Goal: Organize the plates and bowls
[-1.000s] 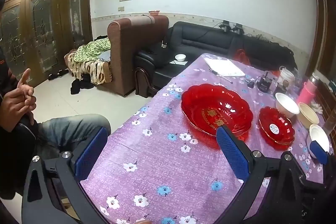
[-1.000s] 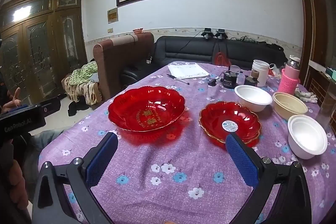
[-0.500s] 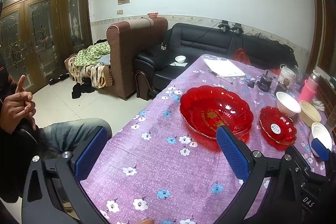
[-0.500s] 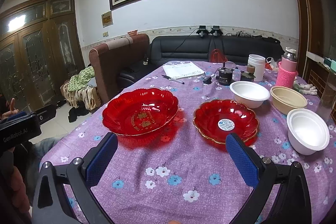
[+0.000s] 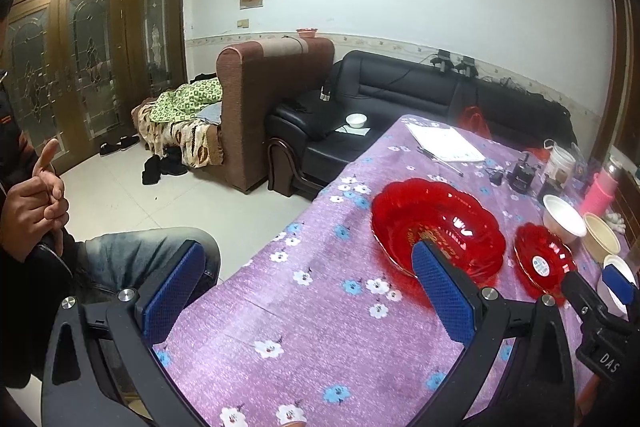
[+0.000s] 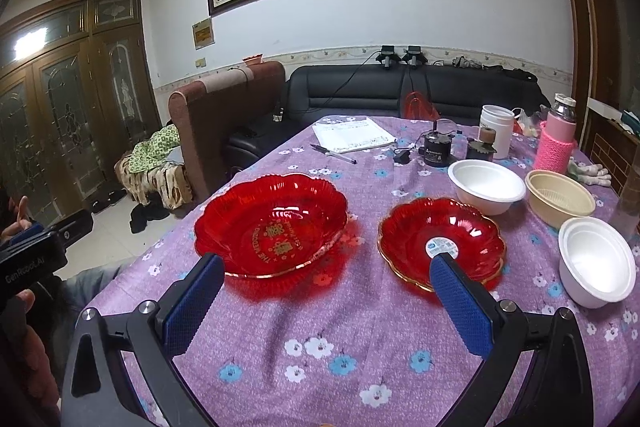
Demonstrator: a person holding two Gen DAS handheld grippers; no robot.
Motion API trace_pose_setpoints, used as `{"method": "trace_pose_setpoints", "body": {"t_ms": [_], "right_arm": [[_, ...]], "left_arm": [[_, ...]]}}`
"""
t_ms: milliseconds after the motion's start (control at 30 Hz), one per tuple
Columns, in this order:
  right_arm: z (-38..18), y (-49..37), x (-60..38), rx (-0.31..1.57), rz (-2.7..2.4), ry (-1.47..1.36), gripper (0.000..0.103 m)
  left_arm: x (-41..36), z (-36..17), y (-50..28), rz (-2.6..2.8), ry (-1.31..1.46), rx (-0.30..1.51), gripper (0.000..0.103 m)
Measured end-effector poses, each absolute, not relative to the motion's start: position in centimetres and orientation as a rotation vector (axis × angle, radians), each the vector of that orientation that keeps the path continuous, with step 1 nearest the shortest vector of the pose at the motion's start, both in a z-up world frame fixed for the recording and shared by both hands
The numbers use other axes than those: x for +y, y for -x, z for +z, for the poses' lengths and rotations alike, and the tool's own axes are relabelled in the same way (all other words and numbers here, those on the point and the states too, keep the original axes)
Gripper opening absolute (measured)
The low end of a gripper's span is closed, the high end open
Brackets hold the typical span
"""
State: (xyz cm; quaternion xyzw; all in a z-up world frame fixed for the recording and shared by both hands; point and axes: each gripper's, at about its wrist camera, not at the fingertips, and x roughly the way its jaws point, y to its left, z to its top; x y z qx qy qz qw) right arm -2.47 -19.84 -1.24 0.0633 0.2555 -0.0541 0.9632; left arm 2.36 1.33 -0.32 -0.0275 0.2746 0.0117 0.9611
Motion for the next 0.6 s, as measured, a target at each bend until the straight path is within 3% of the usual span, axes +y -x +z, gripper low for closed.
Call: {"method": "trace_pose_setpoints", "body": {"t_ms": [600], "right_arm": [[-1.3,-2.4,-18.8,0.539,-0.135,-0.108,0.103]], "left_arm": [[2.8,-1.2,-6.5,0.029,0.096,0.609,0.103]]}}
